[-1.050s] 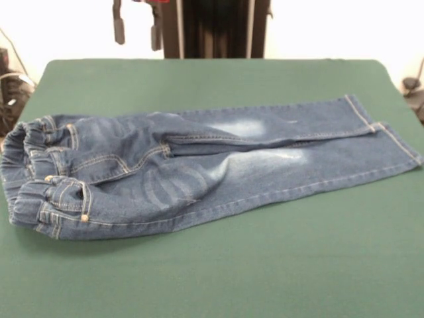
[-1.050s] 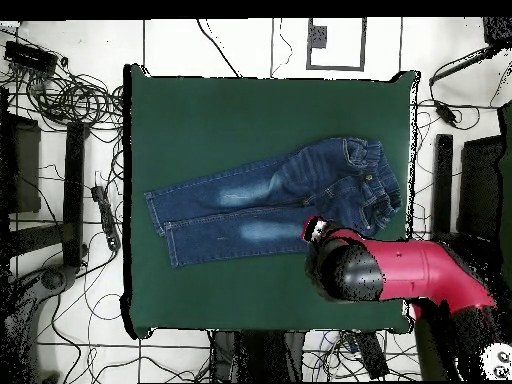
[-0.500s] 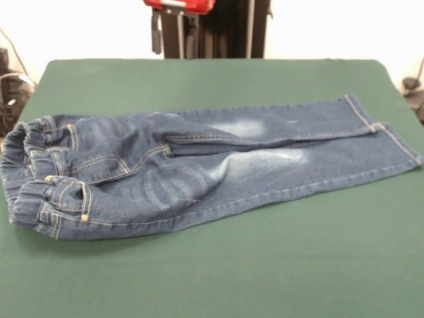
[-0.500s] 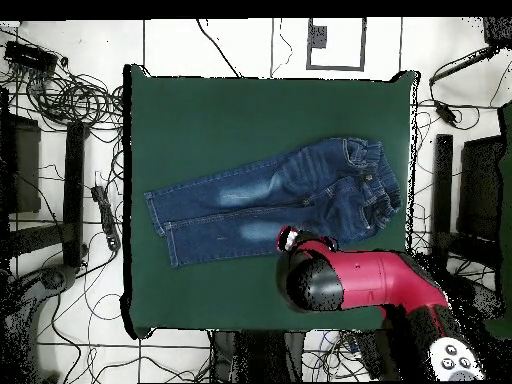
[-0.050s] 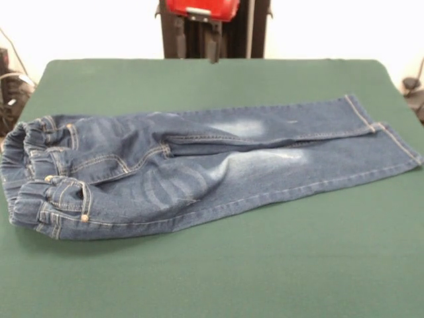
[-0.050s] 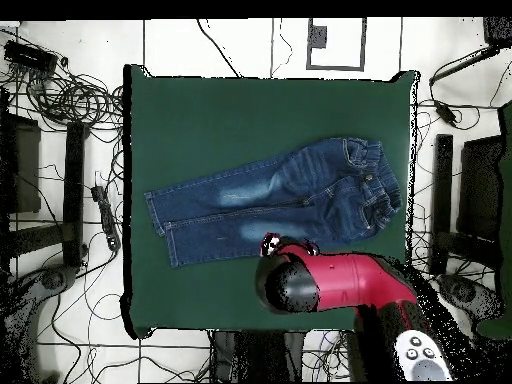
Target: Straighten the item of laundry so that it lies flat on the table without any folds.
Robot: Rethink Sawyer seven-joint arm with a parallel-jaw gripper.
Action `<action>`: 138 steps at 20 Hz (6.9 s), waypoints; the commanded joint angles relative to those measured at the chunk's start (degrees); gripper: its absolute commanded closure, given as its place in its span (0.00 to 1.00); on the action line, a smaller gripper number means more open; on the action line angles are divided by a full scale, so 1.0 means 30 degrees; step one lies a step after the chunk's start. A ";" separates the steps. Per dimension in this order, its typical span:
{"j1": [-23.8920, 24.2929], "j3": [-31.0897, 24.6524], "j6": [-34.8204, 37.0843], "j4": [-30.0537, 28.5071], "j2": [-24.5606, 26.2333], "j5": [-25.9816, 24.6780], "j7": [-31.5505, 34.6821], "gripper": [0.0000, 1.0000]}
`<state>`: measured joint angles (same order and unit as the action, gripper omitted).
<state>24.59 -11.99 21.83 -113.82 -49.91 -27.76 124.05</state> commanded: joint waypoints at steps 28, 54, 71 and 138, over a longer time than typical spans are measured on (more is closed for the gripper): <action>-0.9949 0.6001 -0.3307 -0.1527 0.2598 0.9103 0.6558 1.00; -1.3043 0.6930 -0.5109 0.0460 0.6569 1.3680 0.5649 1.00; -1.4231 0.7376 -0.4111 0.2696 0.7768 1.4785 0.4846 1.00; -1.5265 0.3118 -0.9191 -0.0536 1.0269 1.9963 0.9867 1.00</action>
<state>-17.59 10.68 -6.56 -109.30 -21.97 26.43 133.90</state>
